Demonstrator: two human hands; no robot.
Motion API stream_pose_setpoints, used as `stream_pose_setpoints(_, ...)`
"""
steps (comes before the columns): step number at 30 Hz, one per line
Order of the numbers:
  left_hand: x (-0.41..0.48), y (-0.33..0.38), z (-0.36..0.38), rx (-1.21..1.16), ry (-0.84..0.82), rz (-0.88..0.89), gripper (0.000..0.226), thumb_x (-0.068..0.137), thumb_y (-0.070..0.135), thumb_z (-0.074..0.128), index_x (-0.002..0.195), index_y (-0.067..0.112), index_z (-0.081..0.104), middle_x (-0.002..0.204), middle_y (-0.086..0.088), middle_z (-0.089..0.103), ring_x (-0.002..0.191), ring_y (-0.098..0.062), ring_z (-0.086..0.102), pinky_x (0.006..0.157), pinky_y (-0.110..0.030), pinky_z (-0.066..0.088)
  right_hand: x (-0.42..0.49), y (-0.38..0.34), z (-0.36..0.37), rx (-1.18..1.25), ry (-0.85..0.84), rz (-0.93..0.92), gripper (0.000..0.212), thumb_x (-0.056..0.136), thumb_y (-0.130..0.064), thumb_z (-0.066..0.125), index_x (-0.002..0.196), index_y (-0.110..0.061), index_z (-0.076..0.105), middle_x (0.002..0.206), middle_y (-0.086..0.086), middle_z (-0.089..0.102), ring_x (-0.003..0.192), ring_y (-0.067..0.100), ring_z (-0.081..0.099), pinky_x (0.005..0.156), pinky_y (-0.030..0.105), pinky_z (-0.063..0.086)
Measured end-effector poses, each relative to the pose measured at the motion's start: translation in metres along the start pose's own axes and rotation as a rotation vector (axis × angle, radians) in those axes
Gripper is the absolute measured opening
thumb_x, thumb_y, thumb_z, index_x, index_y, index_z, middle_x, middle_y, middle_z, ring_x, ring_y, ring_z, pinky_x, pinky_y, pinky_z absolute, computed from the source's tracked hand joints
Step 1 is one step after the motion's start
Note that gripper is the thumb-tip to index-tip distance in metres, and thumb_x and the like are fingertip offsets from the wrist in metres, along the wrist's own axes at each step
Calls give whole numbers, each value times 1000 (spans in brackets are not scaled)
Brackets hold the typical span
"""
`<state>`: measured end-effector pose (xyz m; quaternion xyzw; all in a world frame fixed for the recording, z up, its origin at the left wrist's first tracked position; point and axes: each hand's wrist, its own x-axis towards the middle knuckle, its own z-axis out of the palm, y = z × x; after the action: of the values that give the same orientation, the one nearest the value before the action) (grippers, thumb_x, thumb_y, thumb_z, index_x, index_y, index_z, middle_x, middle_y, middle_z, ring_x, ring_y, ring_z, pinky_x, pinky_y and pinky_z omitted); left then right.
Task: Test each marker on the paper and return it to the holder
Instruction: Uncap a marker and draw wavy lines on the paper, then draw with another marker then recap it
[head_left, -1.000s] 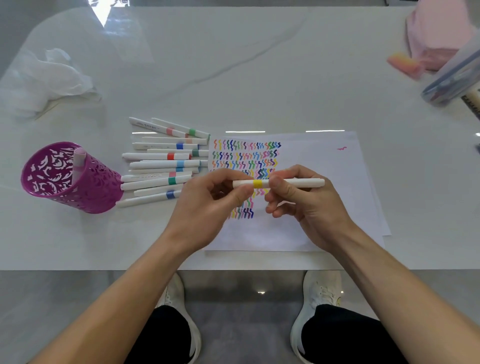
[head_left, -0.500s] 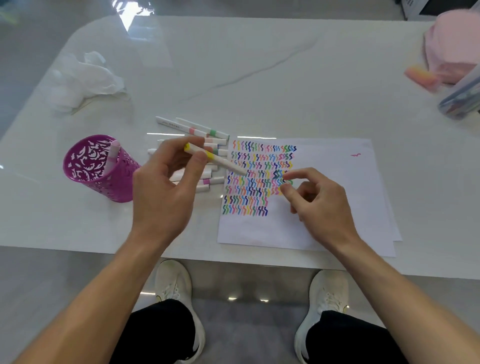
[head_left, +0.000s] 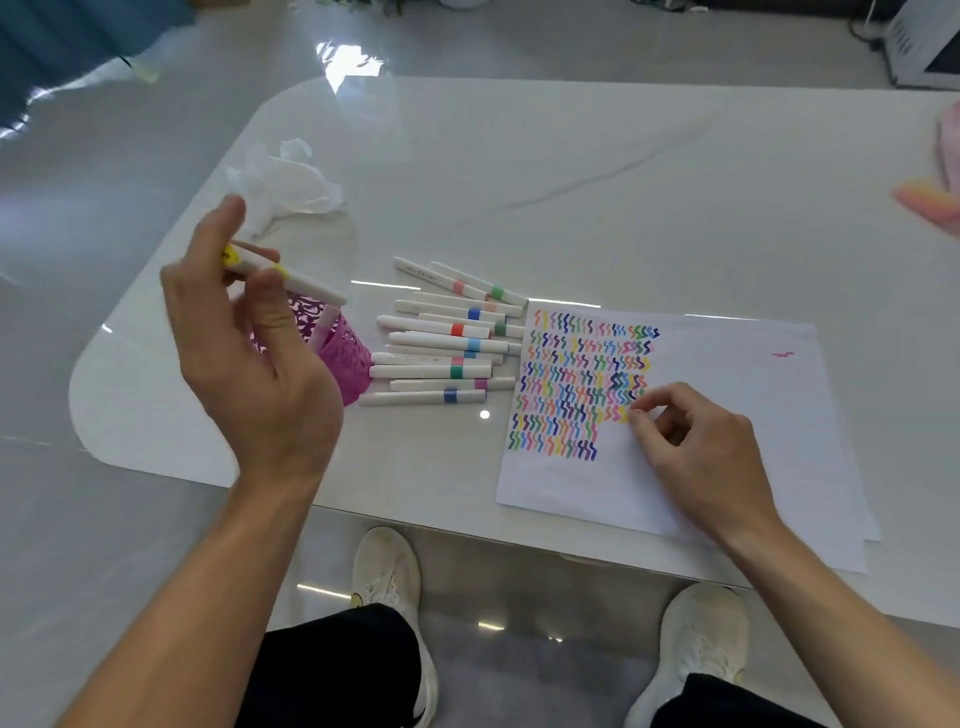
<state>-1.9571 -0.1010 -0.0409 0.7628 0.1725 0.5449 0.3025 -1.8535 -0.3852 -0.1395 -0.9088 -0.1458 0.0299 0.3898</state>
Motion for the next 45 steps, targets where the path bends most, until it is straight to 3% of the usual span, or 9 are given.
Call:
stream_pose_setpoints(3, 7, -12, -6, 85, 23, -38, 31, 109, 19, 38, 136, 10, 51, 109, 14, 47, 101, -6, 54, 89, -48, 52, 0, 0, 1, -16, 2, -10, 9, 90, -17, 74, 87, -25, 71, 59, -8, 63, 58, 11, 61, 61, 30, 48)
stream_pose_setpoints(7, 5, -22, -7, 242, -77, -159, 29, 107, 19, 37, 125, 12, 59, 111, 8, 46, 93, 12, 51, 83, -14, 43, 0, 0, 1, -38, 6, -20, 9, 90, -17, 75, 87, -24, 71, 58, -10, 61, 60, 9, 62, 59, 29, 47)
stream_pose_setpoints(9, 4, -26, -8, 290, -139, -196, 29, 106, 20, 37, 122, 11, 60, 116, -2, 51, 94, 7, 52, 82, -16, 44, 0, 0, 1, -39, 4, -19, 8, 90, -18, 75, 87, -24, 71, 58, -11, 61, 59, 8, 62, 58, 26, 46)
stream_pose_setpoints(13, 0, -33, -6, 334, -275, -280, 24, 103, 19, 41, 116, 14, 61, 119, -6, 54, 103, -22, 59, 89, -28, 48, 0, 0, 1, -45, 2, -18, 8, 91, -18, 75, 88, -24, 71, 57, -12, 60, 58, 5, 60, 57, 23, 43)
stream_pose_setpoints(20, -6, -28, -2, 466, -417, -340, 23, 102, 17, 45, 116, 10, 61, 118, -9, 55, 97, -15, 48, 84, -24, 37, 0, 0, 2, -49, 2, -18, 8, 91, -17, 75, 88, -23, 71, 58, -12, 60, 58, 6, 60, 57, 23, 43)
stream_pose_setpoints(23, -7, -25, -2, 471, -417, -357, 24, 101, 19, 47, 116, 9, 63, 120, -10, 55, 104, -21, 53, 84, -24, 37, 0, 1, 2, -46, 2, -16, 8, 91, -18, 74, 87, -24, 71, 58, -11, 61, 58, 7, 60, 58, 27, 45)
stream_pose_setpoints(30, -11, -16, 1, 407, -363, -229, 35, 96, 20, 54, 128, 9, 60, 125, -12, 54, 110, -19, 54, 82, 7, 28, 1, 2, 3, -51, 1, -24, 9, 91, -18, 74, 87, -25, 70, 58, -11, 61, 58, 9, 61, 59, 27, 45)
stream_pose_setpoints(38, -38, -6, 16, 340, -491, 176, 40, 91, 6, 63, 131, 3, 56, 127, -16, 55, 117, -27, 50, 96, -37, 49, 0, 1, 2, -43, 1, -55, 4, 92, -24, 74, 91, -23, 70, 59, -9, 62, 58, 13, 61, 60, 32, 50)
stream_pose_setpoints(45, -59, 3, 23, 281, -711, 251, 29, 88, 2, 67, 117, 6, 67, 114, -10, 63, 106, -25, 59, 88, -37, 54, 0, 3, -1, -44, -18, -41, 4, 93, -23, 73, 95, -24, 69, 59, -9, 61, 60, 8, 61, 59, 21, 44)
